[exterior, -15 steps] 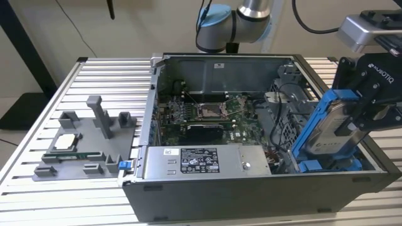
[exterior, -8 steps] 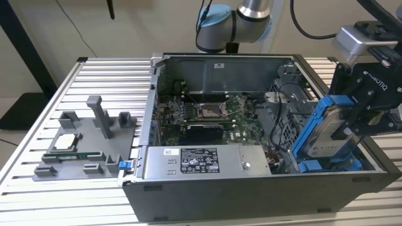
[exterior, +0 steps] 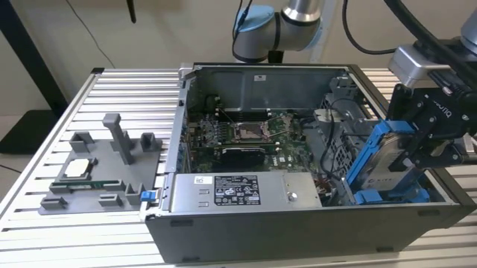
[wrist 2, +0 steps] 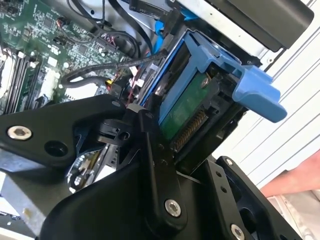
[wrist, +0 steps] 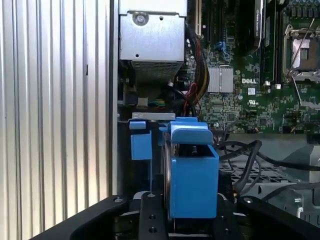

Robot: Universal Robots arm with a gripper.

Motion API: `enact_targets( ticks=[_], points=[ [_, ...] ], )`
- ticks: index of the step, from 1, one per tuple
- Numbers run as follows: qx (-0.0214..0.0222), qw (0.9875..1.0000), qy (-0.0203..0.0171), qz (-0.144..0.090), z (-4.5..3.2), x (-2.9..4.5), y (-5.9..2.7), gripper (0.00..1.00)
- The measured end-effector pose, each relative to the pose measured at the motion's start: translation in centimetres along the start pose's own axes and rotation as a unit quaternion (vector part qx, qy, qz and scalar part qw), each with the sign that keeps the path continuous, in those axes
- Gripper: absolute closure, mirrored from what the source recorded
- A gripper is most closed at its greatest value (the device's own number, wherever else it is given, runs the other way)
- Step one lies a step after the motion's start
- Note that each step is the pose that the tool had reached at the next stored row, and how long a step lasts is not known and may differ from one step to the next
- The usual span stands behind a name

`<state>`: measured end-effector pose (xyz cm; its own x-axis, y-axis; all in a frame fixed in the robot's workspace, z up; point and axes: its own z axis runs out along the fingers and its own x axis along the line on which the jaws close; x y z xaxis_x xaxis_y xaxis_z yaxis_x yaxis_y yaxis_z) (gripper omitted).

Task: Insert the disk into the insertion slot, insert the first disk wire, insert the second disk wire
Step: 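Insert the disk into the insertion slot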

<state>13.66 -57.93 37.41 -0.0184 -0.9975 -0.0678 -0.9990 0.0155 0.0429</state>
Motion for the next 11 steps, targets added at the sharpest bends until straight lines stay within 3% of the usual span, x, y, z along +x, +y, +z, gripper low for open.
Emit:
enact_targets(
  ticks=[7, 11],
  points=[
    [0.0, 1.0, 0.0, 0.0, 1.11, 0.07, -0.21, 1.0],
    [0.0003, 1.0, -0.0007, 0.0, 1.25, 0.06, -0.26, 1.0]
  ],
)
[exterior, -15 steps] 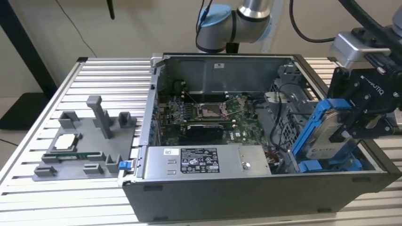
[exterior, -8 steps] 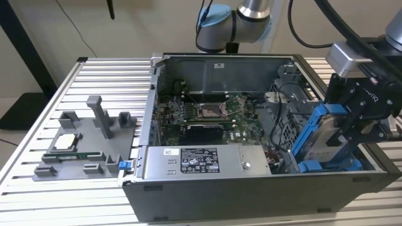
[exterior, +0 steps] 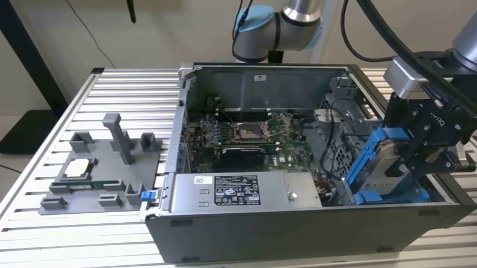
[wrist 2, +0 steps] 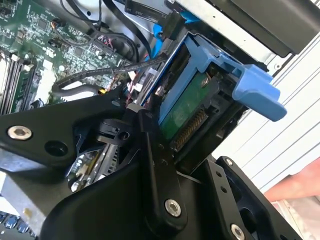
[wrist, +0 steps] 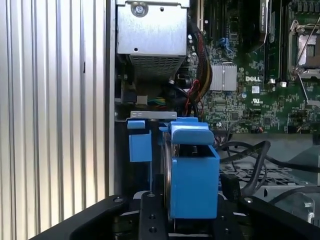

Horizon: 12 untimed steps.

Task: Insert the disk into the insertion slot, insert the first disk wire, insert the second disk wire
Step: 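Insert the disk into the insertion slot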

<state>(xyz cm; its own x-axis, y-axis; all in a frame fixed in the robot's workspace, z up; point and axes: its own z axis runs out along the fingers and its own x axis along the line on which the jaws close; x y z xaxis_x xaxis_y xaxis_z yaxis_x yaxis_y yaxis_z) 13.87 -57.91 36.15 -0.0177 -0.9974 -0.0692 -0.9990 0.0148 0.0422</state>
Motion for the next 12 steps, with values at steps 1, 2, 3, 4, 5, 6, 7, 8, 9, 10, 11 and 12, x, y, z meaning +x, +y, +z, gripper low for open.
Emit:
enact_targets(
  ticks=[1, 2, 3, 4, 5, 6, 7, 8, 9, 10, 11, 12],
  points=[
    [-0.0002, 1.0, 0.0001, 0.0, 0.01, 0.0, -0.01, 0.0],
    [-0.0003, 1.0, 0.0004, 0.0, 0.0, 0.01, 0.0, 0.0],
    [-0.0003, 1.0, 0.0007, 0.0, -0.09, 0.02, 0.03, 0.0],
    [-0.0003, 1.0, 0.0006, 0.0, -0.32, 0.0, 0.05, 0.0],
    [-0.0003, 1.0, 0.0005, 0.0, -0.69, -0.02, 0.06, 0.0],
    [-0.0003, 1.0, 0.0007, 0.0, -1.15, -0.05, 0.08, 0.0],
    [-0.0003, 1.0, 0.0006, 0.0, -1.6, -0.09, 0.1, 0.0],
    [-0.0003, 1.0, 0.0006, 0.0, -2.06, -0.12, 0.13, 0.0],
    [-0.0003, 1.0, 0.0007, 0.0, -2.49, -0.15, 0.14, 0.0],
    [-0.0003, 1.0, 0.0007, 0.0, -2.74, -0.19, 0.16, 0.0],
    [-0.0003, 1.0, 0.0006, 0.0, -2.91, -0.27, 0.17, 0.0],
    [-0.0003, 1.0, 0.0007, 0.0, -3.16, -0.34, 0.19, 0.0]
  ],
)
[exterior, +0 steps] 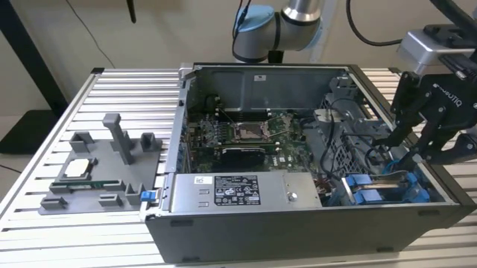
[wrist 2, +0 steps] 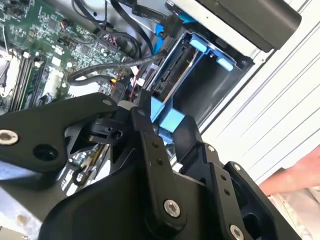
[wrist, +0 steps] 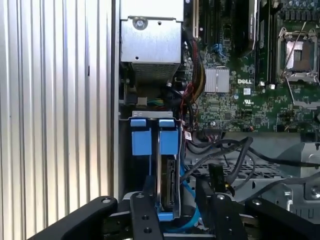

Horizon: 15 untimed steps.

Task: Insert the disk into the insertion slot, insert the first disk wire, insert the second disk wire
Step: 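Insert the disk into the insertion slot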

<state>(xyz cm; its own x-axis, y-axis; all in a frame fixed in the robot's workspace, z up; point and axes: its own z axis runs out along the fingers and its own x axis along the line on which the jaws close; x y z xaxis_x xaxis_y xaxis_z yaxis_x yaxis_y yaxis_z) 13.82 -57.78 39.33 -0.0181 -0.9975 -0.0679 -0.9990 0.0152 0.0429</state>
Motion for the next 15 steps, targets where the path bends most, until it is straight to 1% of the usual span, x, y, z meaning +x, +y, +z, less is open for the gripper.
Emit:
enact_targets(
  ticks=[2, 3, 6, 8, 9, 12, 15],
  points=[
    [0.0, 1.0, 0.0001, 0.0, -0.73, -0.11, 0.03, 0.0],
    [-0.0001, 1.0, -0.0001, -0.001, -0.89, -0.25, 0.05, 0.0],
    [0.0, 1.0, 0.0001, -0.002, -0.89, -1.24, 0.08, 0.0],
    [0.0012, 1.0, 0.0002, -0.002, -0.82, -2.1, 0.12, 0.0],
    [0.002, 1.0, 0.0003, -0.003, -0.78, -2.39, 0.2, 0.0],
    [0.002, 1.0, 0.001, -0.004, -0.72, -2.43, 0.46, 0.0],
    [0.0017, 1.0, 0.0013, -0.004, -0.72, -2.44, 0.47, 0.0]
  ],
)
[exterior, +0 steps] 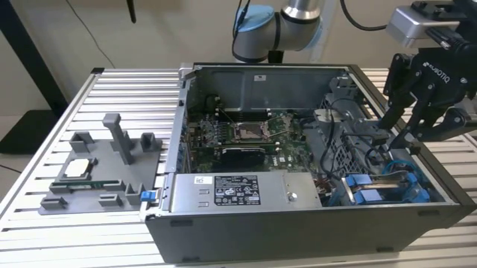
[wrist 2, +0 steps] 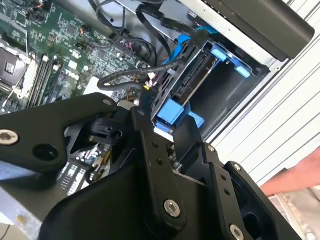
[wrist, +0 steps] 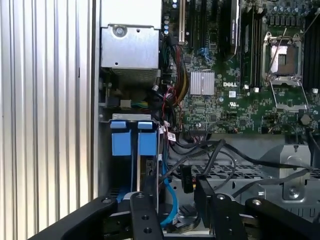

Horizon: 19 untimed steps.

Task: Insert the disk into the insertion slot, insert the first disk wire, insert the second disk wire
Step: 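Insert the disk into the insertion slot, then insert the first disk wire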

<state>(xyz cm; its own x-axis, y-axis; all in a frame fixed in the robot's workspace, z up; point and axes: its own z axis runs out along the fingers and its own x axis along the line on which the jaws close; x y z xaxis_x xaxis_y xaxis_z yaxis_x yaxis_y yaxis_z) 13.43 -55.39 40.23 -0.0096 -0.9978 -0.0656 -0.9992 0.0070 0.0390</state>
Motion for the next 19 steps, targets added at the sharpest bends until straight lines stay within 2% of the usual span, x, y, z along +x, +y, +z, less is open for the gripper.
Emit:
enact_targets(
  ticks=[1, 3, 4, 16, 18, 19],
  points=[
    [0.0004, 1.0, 0.0, 0.0, 0.03, -0.02, 0.01, 0.0],
    [0.0049, 1.0, 0.0001, 0.0, 0.16, -0.03, 0.18, 0.0],
    [0.0057, 1.0, -0.0001, 0.0, 0.27, -0.02, 0.27, 0.0],
    [0.0061, 1.0, 0.0011, -0.002, 1.12, -0.15, 0.37, 0.0],
    [0.0071, 1.0, 0.0012, -0.003, 1.18, -0.22, 0.4, 0.0],
    [0.0089, 1.0, 0.0011, -0.003, 1.22, -0.27, 0.43, 0.0]
  ],
)
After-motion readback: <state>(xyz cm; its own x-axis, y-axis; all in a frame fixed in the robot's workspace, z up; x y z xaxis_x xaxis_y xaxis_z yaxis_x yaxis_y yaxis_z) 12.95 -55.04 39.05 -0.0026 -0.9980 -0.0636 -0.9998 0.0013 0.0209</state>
